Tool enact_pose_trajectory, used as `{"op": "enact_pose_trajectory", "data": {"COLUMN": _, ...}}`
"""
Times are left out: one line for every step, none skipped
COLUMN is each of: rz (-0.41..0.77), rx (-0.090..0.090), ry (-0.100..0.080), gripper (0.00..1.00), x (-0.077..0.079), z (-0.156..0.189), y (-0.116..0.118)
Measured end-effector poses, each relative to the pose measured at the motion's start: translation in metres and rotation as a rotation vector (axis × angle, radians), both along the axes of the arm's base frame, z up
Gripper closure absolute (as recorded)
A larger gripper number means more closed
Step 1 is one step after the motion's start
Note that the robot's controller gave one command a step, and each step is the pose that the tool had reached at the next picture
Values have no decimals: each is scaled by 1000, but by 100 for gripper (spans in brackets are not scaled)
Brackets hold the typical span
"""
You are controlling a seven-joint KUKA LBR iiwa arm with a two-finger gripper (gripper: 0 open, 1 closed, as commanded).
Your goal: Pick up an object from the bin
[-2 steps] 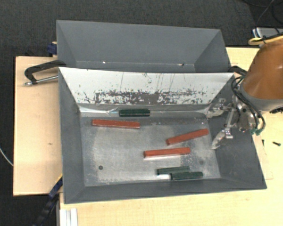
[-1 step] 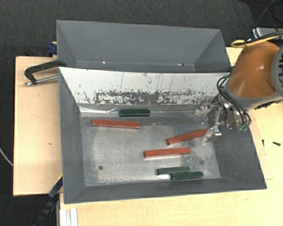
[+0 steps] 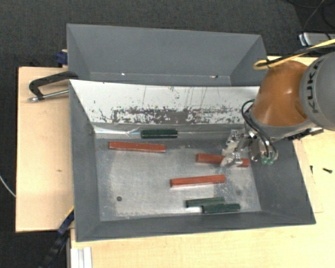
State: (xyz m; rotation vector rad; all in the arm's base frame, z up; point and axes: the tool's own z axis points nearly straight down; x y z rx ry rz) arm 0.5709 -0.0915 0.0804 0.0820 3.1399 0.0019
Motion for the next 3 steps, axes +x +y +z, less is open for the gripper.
{"op": "enact_pose_trajectory", "data": {"rz": 0, "rx": 0, "ry": 0, "gripper": 100, "x": 0, "z": 0, "y": 0}}
{"op": "enact_pose_trajectory", "data": {"rz": 13, "rx": 0, "ry": 1, "gripper": 100, "x": 3, "z": 53, "y": 10}}
{"op": "enact_pose_trajectory", "data": {"rz": 5, "rx": -1, "ry": -6, "gripper": 100, "x": -2, "z": 163, "y": 5}}
